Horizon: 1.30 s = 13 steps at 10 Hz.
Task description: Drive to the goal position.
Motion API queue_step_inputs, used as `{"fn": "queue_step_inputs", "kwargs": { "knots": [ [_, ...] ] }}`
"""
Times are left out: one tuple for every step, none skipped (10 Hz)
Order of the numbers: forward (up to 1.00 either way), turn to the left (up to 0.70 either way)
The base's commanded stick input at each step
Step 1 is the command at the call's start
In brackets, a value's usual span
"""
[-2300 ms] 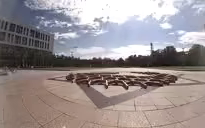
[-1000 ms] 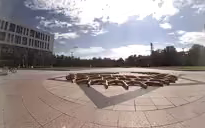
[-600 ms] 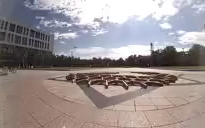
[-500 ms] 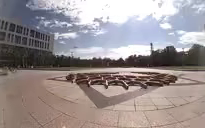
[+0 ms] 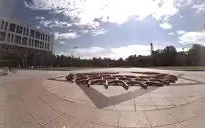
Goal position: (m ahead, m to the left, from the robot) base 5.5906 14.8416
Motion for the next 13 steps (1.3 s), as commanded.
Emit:
{"fn": "queue_step_inputs", "kwargs": {
  "knots": [
    [0.05, -0.01],
    [0.05, 0.0],
    [0.05, -0.01],
    [0.06, -0.01],
    [0.06, -0.01],
    [0.05, 0.0],
    [0.05, -0.01],
    [0.05, -0.01],
    [0.05, -0.01],
    [0.05, 0.0],
    [0.05, -0.01],
    [0.05, 0.0],
    [0.05, -0.01]
  ]
}}
